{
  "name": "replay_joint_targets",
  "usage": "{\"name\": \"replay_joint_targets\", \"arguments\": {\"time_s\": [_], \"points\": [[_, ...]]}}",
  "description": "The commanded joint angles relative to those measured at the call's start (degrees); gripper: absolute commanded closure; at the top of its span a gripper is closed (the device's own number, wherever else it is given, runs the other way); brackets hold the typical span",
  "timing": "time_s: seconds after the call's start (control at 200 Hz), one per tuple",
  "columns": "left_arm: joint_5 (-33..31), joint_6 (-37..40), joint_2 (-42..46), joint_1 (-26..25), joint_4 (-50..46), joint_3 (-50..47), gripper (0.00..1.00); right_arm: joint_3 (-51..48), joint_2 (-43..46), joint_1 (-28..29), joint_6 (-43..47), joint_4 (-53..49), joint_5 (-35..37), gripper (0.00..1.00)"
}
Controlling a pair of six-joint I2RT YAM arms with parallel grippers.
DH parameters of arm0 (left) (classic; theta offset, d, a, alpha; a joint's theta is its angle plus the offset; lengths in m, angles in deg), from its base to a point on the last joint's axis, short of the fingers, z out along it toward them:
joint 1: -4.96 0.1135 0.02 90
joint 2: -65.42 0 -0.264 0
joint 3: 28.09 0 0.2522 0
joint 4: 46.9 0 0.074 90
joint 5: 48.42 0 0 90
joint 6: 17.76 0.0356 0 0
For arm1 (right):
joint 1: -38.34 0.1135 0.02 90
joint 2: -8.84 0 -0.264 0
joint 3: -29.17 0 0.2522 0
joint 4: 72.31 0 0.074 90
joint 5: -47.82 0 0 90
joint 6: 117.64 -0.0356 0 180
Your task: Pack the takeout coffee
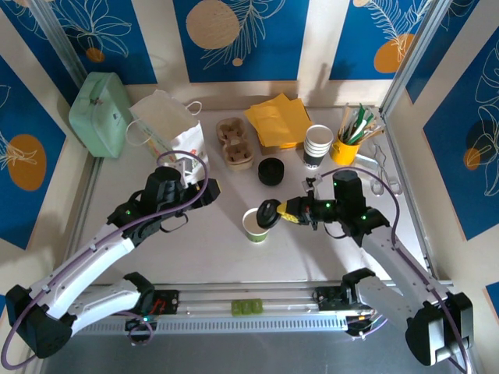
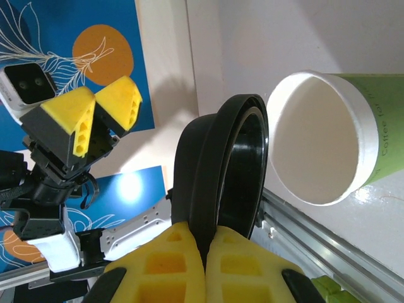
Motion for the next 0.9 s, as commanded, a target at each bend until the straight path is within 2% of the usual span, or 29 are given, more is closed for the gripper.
{"name": "replay_joint_targets", "arguments": {"time_s": [0.0,0.285,0.405,0.635,0.895], "points": [[0.68,0.88,0.60,0.15,1.48,-0.57,0.34,-2.09,-1.42,0.65,-1.35,3.23,-1.56,1.00],[1.03,0.53,1.43,0.17,0.76,-0.31,0.34,-4.10,-4.24,2.00,-0.05,5.95,-0.99,1.00],[0.81,0.48,1.87,0.18,0.62,-0.55,0.34,-4.87,-4.76,2.18,-0.01,7.03,-0.41,0.95],[2.39,-0.48,2.98,0.17,0.93,0.39,0.34,-4.17,-6.75,2.09,1.60,6.49,0.14,0.92],[0.29,-0.08,4.77,0.23,-0.13,-0.09,0.34,-3.45,-8.84,2.35,2.32,6.26,0.28,0.83]]}}
